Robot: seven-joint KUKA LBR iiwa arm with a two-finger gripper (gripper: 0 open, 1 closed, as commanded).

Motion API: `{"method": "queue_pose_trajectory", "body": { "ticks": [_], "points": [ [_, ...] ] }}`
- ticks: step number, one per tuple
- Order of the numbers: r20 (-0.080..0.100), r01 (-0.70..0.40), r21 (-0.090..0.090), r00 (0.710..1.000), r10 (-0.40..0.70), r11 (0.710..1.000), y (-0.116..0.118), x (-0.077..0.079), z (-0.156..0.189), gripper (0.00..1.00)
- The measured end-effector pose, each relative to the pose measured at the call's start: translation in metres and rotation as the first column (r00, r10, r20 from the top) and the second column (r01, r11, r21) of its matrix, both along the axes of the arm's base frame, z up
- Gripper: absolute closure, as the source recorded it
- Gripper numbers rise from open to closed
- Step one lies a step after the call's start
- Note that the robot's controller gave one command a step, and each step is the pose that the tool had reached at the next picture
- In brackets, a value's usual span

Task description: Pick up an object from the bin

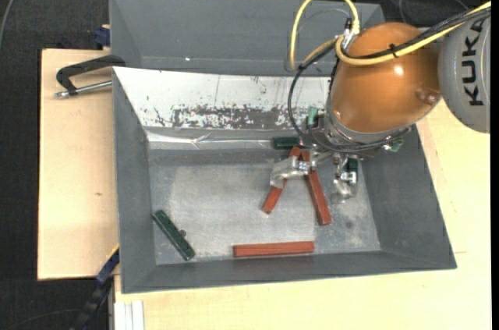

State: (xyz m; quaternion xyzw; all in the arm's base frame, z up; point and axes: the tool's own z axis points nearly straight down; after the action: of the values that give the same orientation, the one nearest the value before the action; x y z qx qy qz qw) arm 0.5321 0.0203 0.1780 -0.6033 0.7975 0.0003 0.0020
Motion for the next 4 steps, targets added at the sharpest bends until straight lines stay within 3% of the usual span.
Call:
{"method": "queue_pose_trajectory", "body": {
  "ticks": [1, 2, 3, 4],
  "points": [
    [-0.005, -0.31, 0.0, 0.951, 0.31, 0.951, -0.001, 0.023, -0.109, 0.0],
    [-0.001, -0.309, -0.001, 0.951, 0.309, 0.951, -0.001, 0.024, -0.106, 0.0],
    [0.006, -0.163, 0.0, 0.987, 0.163, 0.987, -0.007, 0.069, -0.106, 0.0],
    [-0.002, -0.162, 0.0, 0.987, 0.162, 0.987, -0.007, 0.067, -0.107, 1.0]
  ]
}}
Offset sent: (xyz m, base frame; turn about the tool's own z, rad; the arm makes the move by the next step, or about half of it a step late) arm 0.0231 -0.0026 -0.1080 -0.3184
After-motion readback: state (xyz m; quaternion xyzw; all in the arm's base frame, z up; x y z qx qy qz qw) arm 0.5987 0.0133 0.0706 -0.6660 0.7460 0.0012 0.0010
